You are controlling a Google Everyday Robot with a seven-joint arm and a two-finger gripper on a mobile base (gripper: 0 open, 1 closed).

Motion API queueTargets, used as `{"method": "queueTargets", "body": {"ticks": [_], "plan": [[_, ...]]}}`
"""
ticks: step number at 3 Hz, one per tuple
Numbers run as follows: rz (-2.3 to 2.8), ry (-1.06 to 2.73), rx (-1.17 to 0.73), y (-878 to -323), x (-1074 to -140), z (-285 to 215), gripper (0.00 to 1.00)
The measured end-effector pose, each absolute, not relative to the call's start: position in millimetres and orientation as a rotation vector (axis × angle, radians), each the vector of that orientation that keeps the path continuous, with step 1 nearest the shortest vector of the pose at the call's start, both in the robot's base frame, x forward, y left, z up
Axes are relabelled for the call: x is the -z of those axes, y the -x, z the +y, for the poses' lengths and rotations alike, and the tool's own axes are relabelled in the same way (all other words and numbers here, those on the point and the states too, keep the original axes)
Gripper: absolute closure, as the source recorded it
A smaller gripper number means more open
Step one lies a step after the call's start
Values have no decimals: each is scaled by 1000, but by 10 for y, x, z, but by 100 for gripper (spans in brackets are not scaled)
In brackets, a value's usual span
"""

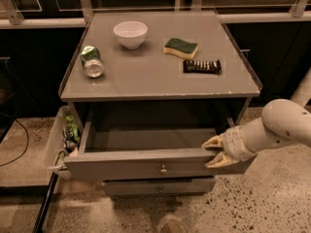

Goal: Open top drawer

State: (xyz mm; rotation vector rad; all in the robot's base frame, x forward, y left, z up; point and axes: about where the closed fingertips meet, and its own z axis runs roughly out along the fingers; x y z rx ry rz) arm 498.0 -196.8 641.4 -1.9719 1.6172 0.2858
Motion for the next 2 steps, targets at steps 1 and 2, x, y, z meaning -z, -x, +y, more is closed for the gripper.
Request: {"method": "queueTargets", "body": {"ticks": [1, 2], "plan": [[1617, 1972, -286, -4974, -6414, -1967, 0], [1617, 1972, -286, -4974, -6414, -1967, 0]]}}
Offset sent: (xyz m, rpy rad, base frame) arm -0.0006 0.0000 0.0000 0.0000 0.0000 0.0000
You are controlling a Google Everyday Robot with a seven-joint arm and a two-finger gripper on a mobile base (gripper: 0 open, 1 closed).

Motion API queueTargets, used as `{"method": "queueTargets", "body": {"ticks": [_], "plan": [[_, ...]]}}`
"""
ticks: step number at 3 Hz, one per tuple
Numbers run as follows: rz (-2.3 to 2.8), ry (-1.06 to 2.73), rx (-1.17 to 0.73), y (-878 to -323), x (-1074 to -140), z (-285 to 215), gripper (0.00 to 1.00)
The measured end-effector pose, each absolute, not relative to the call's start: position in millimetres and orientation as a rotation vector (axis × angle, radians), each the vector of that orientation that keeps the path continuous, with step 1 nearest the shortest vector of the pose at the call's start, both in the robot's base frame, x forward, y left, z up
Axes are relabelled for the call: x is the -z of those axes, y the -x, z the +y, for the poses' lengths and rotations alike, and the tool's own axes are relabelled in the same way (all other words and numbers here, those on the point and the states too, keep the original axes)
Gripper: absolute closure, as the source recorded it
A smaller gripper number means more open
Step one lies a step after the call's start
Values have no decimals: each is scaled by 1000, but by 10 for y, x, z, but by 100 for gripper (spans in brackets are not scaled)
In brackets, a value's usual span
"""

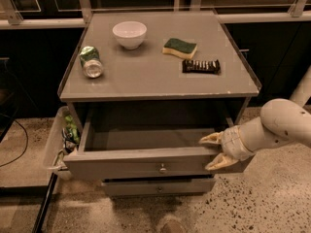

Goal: Open top drawer

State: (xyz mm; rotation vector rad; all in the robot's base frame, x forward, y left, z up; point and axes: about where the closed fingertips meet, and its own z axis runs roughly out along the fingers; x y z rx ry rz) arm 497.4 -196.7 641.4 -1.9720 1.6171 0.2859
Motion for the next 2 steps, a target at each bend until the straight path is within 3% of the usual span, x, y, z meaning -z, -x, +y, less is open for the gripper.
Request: {"method": "queueTargets", "body": {"ticks": [1, 2], "plan": [[1603, 1963, -310, -4842, -6434, -2051, 0], [1604, 1942, -337, -4522, -6425, -2231, 16]]}}
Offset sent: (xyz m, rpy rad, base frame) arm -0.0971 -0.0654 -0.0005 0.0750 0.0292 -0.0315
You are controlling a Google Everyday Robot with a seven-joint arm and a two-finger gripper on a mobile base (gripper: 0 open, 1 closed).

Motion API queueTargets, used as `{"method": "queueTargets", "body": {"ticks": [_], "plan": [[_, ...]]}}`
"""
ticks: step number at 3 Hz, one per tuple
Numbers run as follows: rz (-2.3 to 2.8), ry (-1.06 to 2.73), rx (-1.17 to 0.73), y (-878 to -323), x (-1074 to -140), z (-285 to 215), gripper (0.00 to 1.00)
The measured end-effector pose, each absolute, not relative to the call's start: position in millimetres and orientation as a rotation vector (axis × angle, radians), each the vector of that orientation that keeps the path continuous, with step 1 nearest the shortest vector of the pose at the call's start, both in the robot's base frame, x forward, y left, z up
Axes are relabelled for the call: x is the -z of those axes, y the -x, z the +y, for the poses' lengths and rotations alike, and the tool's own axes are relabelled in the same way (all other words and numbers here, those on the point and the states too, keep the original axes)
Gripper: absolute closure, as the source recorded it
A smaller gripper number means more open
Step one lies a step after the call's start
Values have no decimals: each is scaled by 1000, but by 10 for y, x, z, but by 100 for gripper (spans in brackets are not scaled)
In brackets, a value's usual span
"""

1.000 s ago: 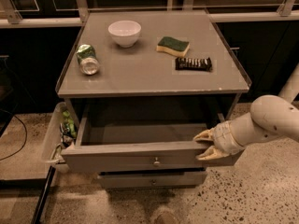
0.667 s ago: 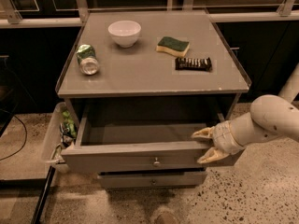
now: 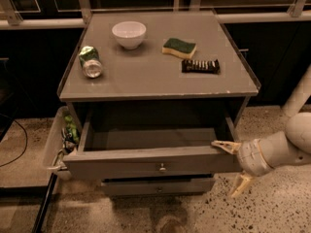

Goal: Open top drawer

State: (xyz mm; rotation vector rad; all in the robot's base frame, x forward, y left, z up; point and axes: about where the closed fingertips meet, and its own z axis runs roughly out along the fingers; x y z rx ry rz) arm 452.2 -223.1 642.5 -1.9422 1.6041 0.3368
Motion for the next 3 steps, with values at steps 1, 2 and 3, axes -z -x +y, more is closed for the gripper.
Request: {"method": "queueTargets", "body": {"ticks": [1, 2, 3], "plan": [[1629, 1902, -368, -4243, -6353, -2448, 40], [1631, 1898, -377, -4191, -6368, -2467, 63], [1631, 1898, -377, -4191, -6425, -2467, 86]]}}
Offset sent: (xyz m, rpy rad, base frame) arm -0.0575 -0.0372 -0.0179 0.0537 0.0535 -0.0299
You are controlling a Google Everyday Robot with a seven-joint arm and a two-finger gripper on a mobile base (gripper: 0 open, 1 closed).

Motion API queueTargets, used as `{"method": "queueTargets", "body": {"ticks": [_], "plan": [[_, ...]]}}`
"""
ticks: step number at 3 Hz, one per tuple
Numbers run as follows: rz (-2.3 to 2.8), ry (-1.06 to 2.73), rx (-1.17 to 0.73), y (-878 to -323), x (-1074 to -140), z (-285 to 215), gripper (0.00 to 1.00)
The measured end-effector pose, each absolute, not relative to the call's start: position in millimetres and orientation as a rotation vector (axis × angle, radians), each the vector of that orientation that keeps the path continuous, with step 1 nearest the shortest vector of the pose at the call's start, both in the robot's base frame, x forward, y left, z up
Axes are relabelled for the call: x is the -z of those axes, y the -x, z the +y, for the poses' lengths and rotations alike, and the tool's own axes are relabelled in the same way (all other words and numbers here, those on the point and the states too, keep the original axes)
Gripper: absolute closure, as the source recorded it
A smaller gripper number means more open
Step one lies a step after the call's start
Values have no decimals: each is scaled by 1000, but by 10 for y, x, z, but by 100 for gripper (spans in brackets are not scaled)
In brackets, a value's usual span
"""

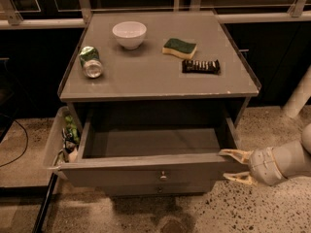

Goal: Open top drawer

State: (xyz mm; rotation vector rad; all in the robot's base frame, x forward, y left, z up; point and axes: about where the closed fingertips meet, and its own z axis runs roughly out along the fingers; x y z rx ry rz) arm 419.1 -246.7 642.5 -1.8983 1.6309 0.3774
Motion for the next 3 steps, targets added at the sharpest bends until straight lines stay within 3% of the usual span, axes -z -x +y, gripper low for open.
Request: {"method": "queueTargets", "body": {"ticks": [1, 3], "plan": [[1626, 1902, -380, -4168, -6476, -2457, 85], [1626, 1902, -380, -4168, -6542, -2457, 39]]}}
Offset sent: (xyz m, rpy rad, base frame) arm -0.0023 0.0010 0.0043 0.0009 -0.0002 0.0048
